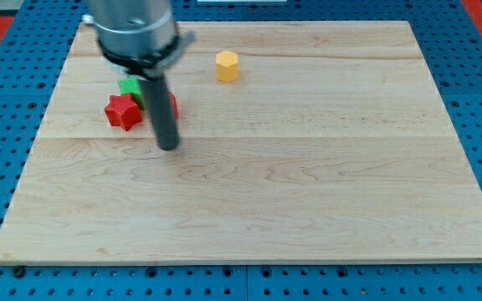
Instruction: Keep the yellow hexagon to the right of the blue cube
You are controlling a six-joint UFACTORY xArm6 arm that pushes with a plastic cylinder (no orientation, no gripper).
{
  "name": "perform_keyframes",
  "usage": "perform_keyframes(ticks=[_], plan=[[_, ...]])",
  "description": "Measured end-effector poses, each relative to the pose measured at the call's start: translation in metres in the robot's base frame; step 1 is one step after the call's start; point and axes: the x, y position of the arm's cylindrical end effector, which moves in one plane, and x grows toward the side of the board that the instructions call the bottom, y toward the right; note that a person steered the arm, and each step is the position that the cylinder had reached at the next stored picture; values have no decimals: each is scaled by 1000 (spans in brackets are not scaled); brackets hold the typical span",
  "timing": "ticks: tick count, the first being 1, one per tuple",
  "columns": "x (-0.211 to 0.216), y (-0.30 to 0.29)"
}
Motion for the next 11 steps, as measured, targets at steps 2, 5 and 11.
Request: perform_keyframes(ticks=[2,5,11], plan=[[-96,191],[-190,74],[-162,22]])
